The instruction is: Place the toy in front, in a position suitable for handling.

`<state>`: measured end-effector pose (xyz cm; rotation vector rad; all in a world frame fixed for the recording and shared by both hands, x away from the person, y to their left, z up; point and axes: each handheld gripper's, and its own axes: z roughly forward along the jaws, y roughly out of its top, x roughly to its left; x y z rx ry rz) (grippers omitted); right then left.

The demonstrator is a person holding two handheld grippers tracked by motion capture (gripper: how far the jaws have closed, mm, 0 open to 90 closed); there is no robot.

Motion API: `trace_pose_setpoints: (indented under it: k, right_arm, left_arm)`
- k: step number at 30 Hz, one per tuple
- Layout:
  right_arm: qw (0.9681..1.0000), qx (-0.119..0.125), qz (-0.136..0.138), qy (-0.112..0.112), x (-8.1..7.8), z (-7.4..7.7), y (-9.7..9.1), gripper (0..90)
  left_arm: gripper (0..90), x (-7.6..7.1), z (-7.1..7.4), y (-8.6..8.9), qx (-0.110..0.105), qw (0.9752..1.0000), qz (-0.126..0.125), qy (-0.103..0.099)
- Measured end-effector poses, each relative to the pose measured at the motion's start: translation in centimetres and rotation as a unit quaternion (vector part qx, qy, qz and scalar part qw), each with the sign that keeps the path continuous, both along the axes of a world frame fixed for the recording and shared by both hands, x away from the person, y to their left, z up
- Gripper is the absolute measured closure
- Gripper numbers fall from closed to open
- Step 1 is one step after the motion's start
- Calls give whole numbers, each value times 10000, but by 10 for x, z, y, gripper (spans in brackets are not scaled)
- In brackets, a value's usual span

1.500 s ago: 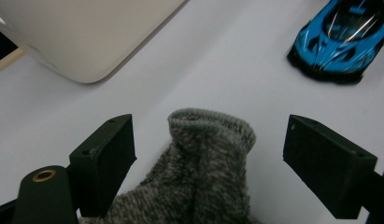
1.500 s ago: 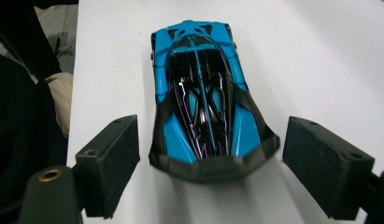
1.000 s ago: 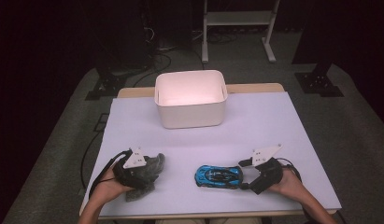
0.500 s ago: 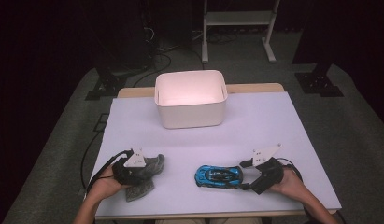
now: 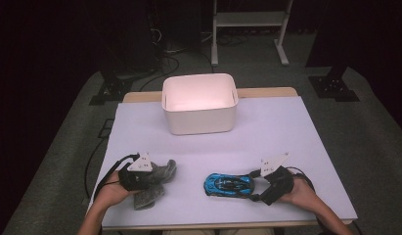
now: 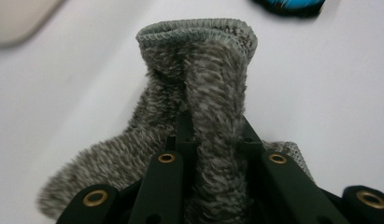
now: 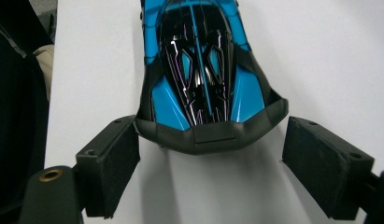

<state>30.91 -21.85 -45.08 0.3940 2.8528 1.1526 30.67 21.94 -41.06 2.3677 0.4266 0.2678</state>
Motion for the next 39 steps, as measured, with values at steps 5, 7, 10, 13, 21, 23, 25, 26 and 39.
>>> trace_pose_setpoints:
  k: [5, 7, 10, 13, 21, 23, 25, 26, 39]
  right_arm:
    - [9999, -133, 30, 3, 0, -4, 4, 188]
    - [9999, -148, 48, -52, 0, -4, 5, 203]
    - [9999, -147, 59, -55, 0, -4, 6, 209]
    - [9998, -141, 127, -113, -1, -4, 8, 245]
    - [9999, -74, 107, -114, -1, -5, 10, 229]
    - [9999, -57, 93, -107, 0, -5, 12, 209]
    - [9999, -25, 79, -91, 1, -6, 15, 201]
    - [9999, -40, 99, -116, 1, -6, 18, 200]
    - [9992, -130, 321, -188, 6, -6, 30, 223]
  left_arm:
    - [770, 0, 11, -23, -246, 9994, -244, -33]
    - [769, 1, 13, -40, -267, 9989, -380, -29]
    - [768, 3, 13, -69, -287, 9969, -731, -43]
    - [768, 7, 6, -106, -333, 9925, -1174, 82]
    - [768, 16, -9, -145, -370, 9866, -1563, 272]
    - [768, 18, -10, -149, -462, 9853, -1615, 327]
    - [766, 17, -11, -152, -486, 9845, -1652, 340]
    - [766, 17, -11, -153, -485, 9841, -1678, 323]
    - [768, 19, -23, -103, -305, 9906, -1251, 467]
